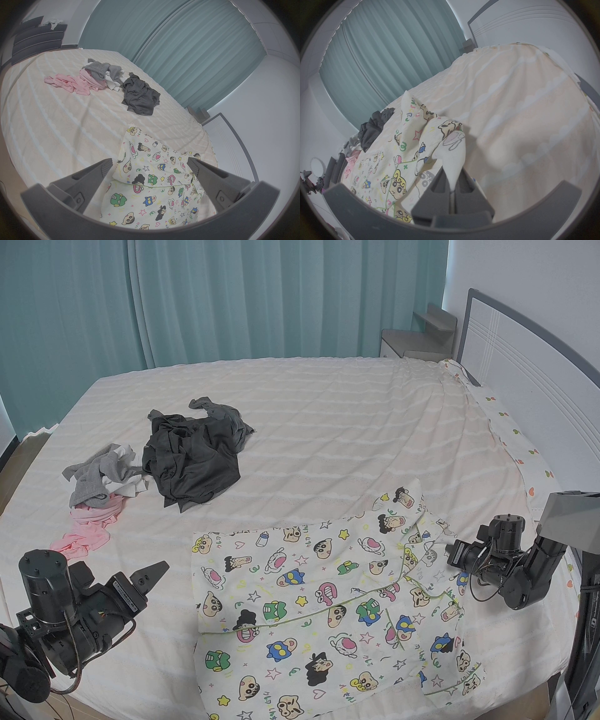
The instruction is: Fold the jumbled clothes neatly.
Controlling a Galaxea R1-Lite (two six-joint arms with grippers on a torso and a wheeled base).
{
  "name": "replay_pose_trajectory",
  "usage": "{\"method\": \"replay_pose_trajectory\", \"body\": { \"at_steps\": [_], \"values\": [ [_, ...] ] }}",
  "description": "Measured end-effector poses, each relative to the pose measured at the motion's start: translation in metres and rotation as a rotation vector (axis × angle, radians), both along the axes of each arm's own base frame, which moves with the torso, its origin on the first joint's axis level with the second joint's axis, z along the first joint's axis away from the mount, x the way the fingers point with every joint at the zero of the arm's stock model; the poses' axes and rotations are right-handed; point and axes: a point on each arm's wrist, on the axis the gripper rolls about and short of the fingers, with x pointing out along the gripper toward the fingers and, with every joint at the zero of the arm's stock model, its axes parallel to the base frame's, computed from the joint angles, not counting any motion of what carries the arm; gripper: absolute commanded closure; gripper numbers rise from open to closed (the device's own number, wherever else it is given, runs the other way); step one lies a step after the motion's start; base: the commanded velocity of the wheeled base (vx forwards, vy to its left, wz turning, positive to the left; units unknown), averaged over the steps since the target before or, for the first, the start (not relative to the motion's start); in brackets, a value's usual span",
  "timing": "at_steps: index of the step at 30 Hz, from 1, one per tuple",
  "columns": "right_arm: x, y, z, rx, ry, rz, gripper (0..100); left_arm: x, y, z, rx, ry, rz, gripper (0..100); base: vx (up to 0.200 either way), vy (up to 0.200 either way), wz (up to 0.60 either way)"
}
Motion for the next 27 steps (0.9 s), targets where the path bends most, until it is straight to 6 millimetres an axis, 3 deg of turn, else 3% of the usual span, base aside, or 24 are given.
{"method": "replay_pose_trajectory", "body": {
  "at_steps": [27],
  "values": [
    [-0.021, -0.02, -0.007, -0.168, 0.069, -0.191, 100, 0.0, 0.0, 0.0, 0.0, 0.0, 0.0, 0, 0.0, 0.0, 0.0]
  ]
}}
